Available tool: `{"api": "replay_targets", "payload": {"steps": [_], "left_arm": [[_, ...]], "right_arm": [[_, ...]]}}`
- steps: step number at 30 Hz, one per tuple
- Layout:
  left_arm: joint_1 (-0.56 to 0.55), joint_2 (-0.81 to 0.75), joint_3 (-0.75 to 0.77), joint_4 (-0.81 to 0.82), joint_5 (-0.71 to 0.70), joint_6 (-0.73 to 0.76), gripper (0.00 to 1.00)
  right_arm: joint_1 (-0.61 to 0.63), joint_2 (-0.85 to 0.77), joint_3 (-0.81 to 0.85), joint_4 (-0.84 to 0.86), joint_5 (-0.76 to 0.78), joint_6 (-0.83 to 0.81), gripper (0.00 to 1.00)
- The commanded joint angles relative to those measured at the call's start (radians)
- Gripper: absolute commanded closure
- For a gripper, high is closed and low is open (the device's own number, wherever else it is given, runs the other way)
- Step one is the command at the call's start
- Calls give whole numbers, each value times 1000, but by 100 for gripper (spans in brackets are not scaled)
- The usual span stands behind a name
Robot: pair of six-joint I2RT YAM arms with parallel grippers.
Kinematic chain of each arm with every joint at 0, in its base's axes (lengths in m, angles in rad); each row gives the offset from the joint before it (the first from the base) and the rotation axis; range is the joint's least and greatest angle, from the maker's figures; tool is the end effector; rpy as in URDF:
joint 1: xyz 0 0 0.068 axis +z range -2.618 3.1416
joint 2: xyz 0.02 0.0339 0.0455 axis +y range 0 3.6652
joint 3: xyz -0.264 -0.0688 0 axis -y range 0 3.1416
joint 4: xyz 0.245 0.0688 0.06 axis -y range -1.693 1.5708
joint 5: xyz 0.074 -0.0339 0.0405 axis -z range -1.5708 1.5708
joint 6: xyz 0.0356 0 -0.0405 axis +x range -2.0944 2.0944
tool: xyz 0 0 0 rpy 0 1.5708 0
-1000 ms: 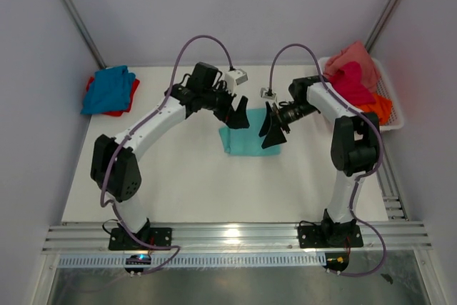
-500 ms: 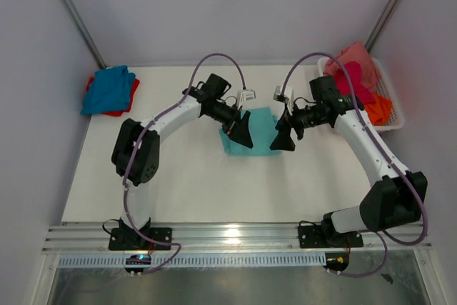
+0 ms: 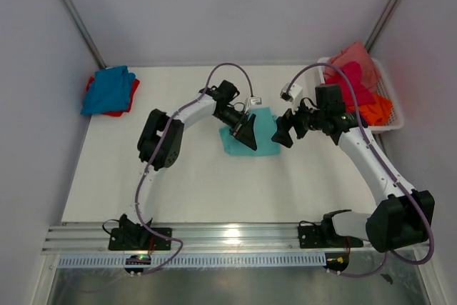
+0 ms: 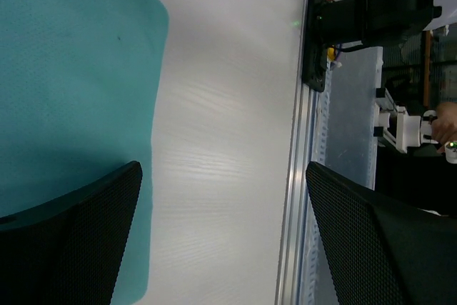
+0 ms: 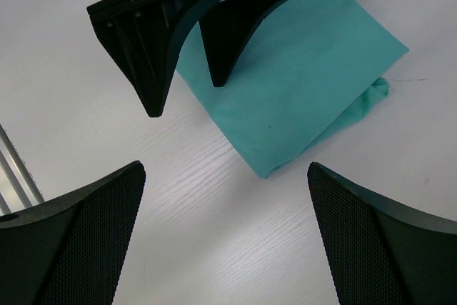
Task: Fold and stack the t-shirts
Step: Fold the tshirt
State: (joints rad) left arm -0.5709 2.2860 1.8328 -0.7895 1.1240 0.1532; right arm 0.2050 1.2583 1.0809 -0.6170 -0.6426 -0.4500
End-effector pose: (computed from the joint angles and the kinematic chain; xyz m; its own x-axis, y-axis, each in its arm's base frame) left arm 0.3768 -0.2802 0.1749 -0.7143 0.5371 -0.4487 0.5940 0.1260 -0.7946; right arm 0.2526 0.0743 0.3074 -0.3793 -0.4345 -0.8169 -0.8208 0.5656 0.0802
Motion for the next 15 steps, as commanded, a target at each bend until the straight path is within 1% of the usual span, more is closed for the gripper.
{"api": "replay_targets", "payload": {"steps": [1, 4, 6, 11, 15], "left_arm": [[-1, 77, 94, -146, 101, 95, 1], [-1, 119, 98, -189, 100, 121, 1], [-1, 136, 89, -226, 80, 166, 1], [-3, 110, 56, -240, 68, 189, 1], [-3, 104, 63, -241, 53, 189, 1]], "right_arm": [[-4, -16, -6, 72, 32, 33, 1], [-4, -23, -13, 79, 37, 33, 1], [-4, -25, -19, 79, 38, 31, 1], [-4, -23, -22, 82, 41, 30, 1], [-4, -22, -21, 79, 32, 33, 1]]}}
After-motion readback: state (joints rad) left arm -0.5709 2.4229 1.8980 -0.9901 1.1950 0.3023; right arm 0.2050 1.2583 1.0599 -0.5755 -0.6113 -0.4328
